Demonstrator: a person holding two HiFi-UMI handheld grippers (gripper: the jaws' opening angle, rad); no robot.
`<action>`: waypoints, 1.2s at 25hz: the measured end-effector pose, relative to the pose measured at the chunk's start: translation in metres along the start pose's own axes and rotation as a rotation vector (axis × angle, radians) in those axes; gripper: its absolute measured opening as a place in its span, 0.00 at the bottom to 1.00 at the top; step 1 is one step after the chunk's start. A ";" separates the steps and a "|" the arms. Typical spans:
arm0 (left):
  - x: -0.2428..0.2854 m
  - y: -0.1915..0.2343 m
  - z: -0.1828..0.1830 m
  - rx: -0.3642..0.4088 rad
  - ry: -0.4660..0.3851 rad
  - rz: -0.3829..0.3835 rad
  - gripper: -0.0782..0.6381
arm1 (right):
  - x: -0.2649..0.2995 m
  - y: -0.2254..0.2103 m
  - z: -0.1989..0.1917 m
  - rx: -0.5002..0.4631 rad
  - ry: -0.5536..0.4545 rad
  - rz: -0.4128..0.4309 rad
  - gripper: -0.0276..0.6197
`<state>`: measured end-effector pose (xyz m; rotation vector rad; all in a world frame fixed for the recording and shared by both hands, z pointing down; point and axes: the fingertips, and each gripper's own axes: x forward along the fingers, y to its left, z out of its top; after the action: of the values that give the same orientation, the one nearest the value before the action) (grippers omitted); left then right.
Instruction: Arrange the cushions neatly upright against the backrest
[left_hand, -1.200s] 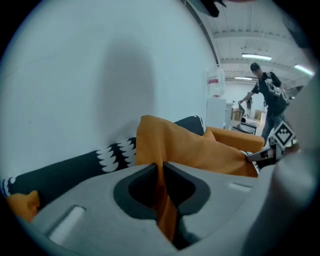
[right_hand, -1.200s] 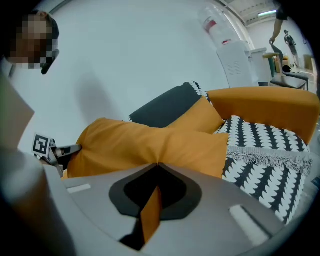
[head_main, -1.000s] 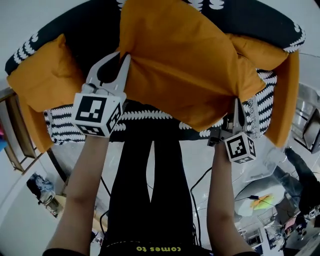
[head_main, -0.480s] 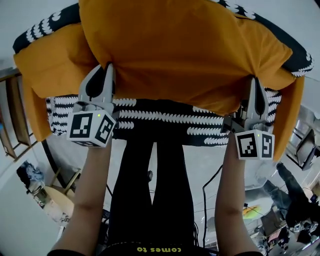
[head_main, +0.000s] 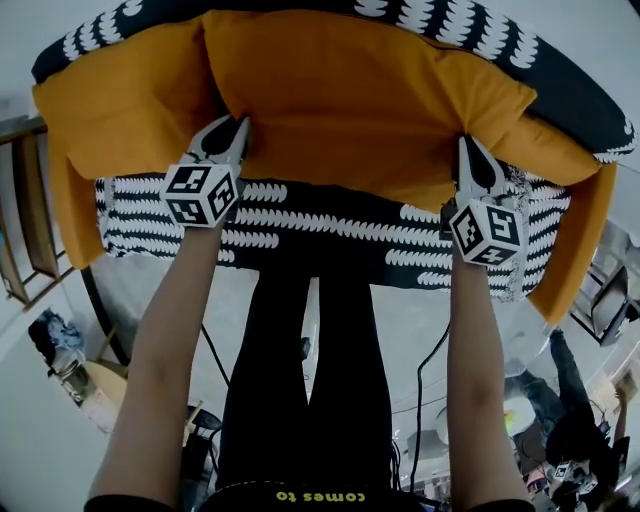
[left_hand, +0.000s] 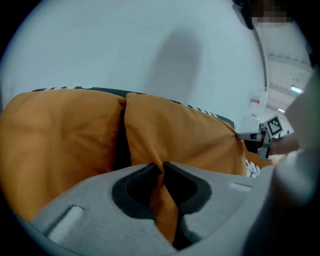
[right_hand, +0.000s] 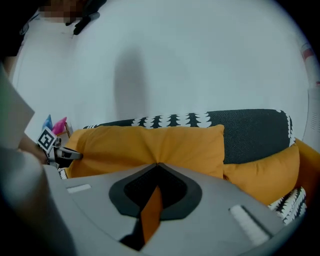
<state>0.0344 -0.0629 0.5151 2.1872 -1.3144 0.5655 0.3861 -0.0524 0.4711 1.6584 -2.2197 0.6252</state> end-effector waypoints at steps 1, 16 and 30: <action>0.002 0.002 0.001 0.016 0.001 0.006 0.19 | 0.004 0.001 0.001 0.005 0.002 -0.004 0.07; -0.036 0.025 0.004 0.077 0.008 0.181 0.38 | -0.047 0.031 0.022 0.008 -0.069 -0.135 0.24; -0.202 -0.015 0.164 0.146 -0.332 0.068 0.11 | -0.167 0.170 0.154 -0.025 -0.267 -0.045 0.06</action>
<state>-0.0274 -0.0227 0.2650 2.4417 -1.5644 0.3405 0.2743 0.0482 0.2304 1.8681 -2.3488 0.3810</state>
